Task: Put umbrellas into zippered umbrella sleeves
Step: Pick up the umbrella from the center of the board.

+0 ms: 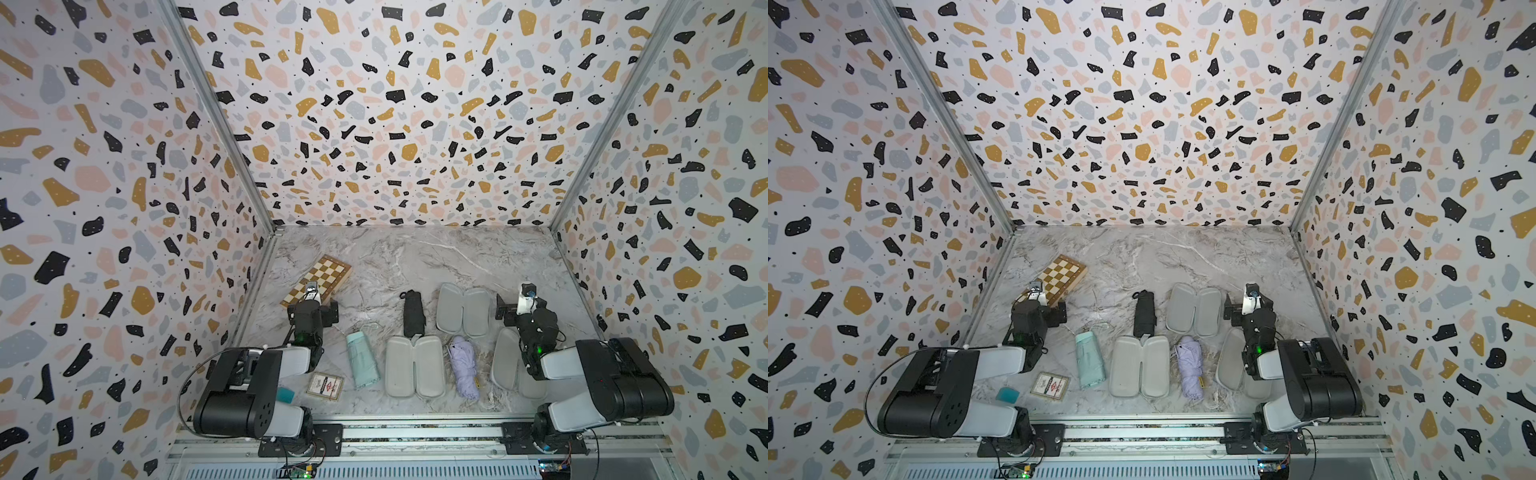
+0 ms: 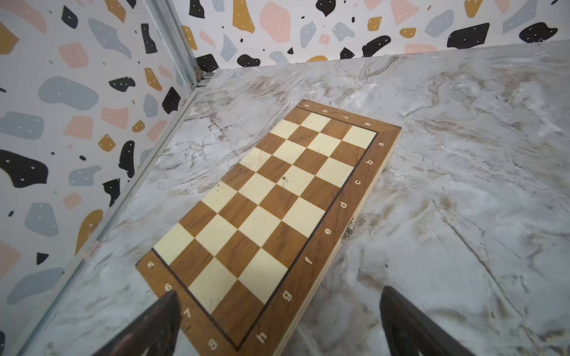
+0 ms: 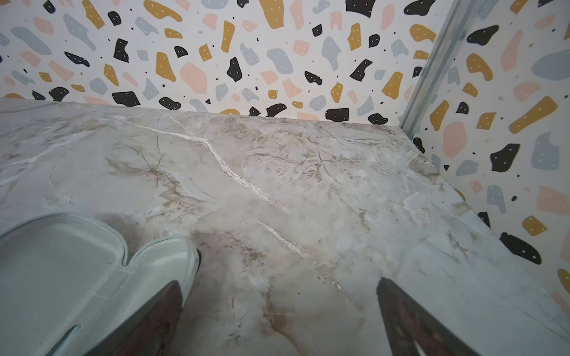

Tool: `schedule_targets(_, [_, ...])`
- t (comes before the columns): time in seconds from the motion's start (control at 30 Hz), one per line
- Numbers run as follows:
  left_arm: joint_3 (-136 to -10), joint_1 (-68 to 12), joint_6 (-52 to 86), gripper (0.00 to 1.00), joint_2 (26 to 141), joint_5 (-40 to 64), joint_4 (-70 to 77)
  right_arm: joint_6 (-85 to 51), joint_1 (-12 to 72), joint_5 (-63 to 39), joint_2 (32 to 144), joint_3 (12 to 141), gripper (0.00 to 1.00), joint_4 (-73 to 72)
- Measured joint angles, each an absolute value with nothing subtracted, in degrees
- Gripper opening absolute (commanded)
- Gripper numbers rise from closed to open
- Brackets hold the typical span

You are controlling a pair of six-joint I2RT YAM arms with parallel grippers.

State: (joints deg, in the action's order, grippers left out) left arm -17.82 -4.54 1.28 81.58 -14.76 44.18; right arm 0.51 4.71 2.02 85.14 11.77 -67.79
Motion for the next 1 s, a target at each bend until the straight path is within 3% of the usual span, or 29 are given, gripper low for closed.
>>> schedule_targets(1.0, [-17.8, -4.5, 1.3, 0.99, 81.6, -14.4, 44.2, 0.5, 4.5, 0.8, 85.1, 11.8, 1.0, -67.7])
